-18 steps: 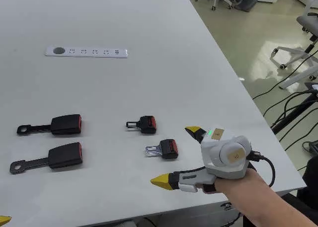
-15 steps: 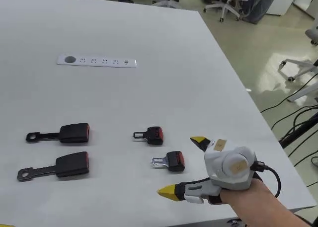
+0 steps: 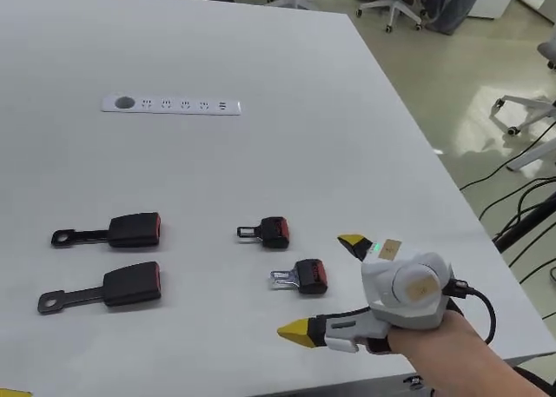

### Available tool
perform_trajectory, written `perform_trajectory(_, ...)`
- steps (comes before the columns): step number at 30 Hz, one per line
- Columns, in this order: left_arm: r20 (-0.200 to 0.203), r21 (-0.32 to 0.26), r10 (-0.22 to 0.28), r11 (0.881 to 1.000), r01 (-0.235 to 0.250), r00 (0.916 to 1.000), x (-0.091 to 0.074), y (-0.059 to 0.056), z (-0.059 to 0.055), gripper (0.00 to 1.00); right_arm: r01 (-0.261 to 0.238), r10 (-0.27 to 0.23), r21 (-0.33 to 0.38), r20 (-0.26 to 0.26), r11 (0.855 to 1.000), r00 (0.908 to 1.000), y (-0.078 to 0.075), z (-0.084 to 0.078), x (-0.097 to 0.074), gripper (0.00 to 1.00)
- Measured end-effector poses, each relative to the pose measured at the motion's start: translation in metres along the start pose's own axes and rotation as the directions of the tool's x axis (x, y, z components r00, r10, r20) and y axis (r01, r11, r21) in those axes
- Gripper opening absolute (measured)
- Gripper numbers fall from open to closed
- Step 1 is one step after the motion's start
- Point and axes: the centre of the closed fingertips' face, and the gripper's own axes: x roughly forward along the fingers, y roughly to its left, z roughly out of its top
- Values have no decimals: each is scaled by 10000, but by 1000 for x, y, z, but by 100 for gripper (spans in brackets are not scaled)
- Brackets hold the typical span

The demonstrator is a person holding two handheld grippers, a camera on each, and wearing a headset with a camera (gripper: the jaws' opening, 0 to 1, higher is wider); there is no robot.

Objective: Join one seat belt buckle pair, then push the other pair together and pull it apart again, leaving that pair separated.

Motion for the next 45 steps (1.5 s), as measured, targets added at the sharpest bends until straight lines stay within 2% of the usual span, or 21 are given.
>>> perform_trajectory(4,-98,349,-24,9994,27,9999,1,-1,-3,99,-87,70,-306,-524,9995,9986,2,-7,-1,95)
perform_trajectory(7,-139,519,-350,9980,357,9993,1,-10,-3,99,-114,98,-333,-480,9994,9988,3,-6,-1,94)
perform_trajectory(9,-239,643,-403,9971,417,9989,2,-11,-4,98,-103,89,-320,-439,9994,9990,3,-5,-1,94)
perform_trajectory(12,-421,598,-373,9974,398,9984,1,-8,-9,95,-54,42,-303,-408,9995,9992,1,-4,-1,94)
perform_trajectory(16,-458,429,-308,9985,328,9985,1,-4,-10,95,-70,61,-252,-331,9997,9994,1,-2,-2,93)
perform_trajectory(18,-438,370,-283,9989,299,9986,1,-5,-9,95,-71,60,-325,-328,9994,9994,1,-2,-2,91)
perform_trajectory(29,-882,326,-235,9991,264,9958,1,-5,-17,93,-115,98,-350,-483,9993,9988,1,-5,-2,90)
perform_trajectory(31,-1011,385,-100,9992,139,9948,0,-3,-18,93,-125,103,-417,-526,9990,9986,0,-5,-2,89)
perform_trajectory(33,-1073,226,-223,9994,248,9940,0,-4,-19,95,-82,59,-421,-554,9991,9984,-2,-4,-2,89)
perform_trajectory(34,-1091,343,-317,9988,356,9935,1,-7,-19,95,-73,50,-422,-550,9991,9985,-3,-4,-2,89)
perform_trajectory(37,-1238,241,-306,9991,339,9918,2,-8,-23,94,-28,2,-424,-609,9991,9981,-9,-2,-1,88)
perform_trajectory(40,-1174,78,-226,9997,237,9928,2,-4,-23,93,-90,62,-374,-740,9993,9972,-8,-2,-1,88)
perform_trajectory(45,-1073,-65,-174,9998,168,9941,2,-4,-22,93,-249,219,-339,-840,9991,9962,-6,-2,4,86)
